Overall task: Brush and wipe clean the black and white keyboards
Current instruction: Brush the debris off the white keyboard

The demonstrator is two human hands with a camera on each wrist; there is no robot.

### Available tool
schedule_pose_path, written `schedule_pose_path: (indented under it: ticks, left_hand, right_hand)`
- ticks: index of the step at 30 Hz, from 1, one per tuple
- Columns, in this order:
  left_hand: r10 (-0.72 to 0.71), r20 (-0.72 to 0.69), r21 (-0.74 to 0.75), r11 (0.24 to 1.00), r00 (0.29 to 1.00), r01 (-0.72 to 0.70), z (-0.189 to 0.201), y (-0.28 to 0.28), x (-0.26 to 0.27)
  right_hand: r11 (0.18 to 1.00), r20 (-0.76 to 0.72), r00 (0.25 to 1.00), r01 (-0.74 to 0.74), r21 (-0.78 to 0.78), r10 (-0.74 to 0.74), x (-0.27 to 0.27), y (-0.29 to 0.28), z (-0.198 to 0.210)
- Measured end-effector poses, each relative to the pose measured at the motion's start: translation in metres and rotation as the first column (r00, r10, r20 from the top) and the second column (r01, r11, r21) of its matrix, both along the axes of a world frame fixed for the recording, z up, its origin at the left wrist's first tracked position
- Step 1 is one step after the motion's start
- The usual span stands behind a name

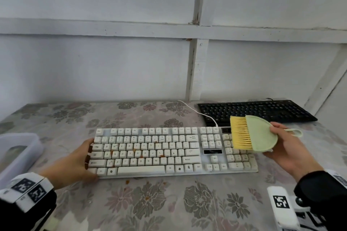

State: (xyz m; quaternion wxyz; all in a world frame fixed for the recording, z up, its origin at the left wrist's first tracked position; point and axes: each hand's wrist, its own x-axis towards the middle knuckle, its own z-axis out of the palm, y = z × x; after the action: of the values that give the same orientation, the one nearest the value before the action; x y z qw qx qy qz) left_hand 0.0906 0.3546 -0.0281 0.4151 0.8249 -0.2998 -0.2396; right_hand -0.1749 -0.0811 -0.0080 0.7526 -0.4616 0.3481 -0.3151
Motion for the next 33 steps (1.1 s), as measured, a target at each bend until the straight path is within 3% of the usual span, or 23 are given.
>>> schedule_pose_path:
  ticks: [6, 8, 11, 22, 30, 33]
  left_hand:
    - [0.006, 0.025, -0.035, 0.999, 1.0, -0.005, -0.006, 0.002, 0.006]
    - [0.002, 0.031, -0.041, 0.999, 1.0, -0.001, -0.01, 0.003, 0.009]
    - [0.02, 0.012, -0.05, 0.999, 1.0, -0.019, -0.013, 0.004, 0.011]
    - [0.056, 0.033, -0.091, 0.994, 0.998, -0.053, -0.02, 0.005, 0.011]
    - [0.065, 0.022, -0.119, 0.991, 0.998, -0.062, -0.02, 0.006, 0.011]
    - [0.069, 0.039, -0.126, 0.99, 0.997, -0.063, -0.02, 0.005, 0.009]
  right_hand:
    - [0.941, 0.066, 0.984, 0.175, -0.289, -0.163, -0.017, -0.028, 0.046]
    - [0.909, 0.053, 0.992, 0.127, -0.397, -0.115, -0.02, -0.032, 0.054]
    - [0.875, -0.08, 0.997, -0.038, -0.482, -0.001, -0.021, -0.029, 0.05]
    - [0.854, -0.212, 0.967, -0.225, -0.469, 0.138, -0.034, -0.027, 0.03]
    - [0.789, -0.432, 0.853, -0.471, -0.396, 0.292, -0.052, -0.021, 0.019]
    - [0.808, -0.373, 0.894, -0.405, -0.428, 0.25, -0.052, -0.027, 0.028]
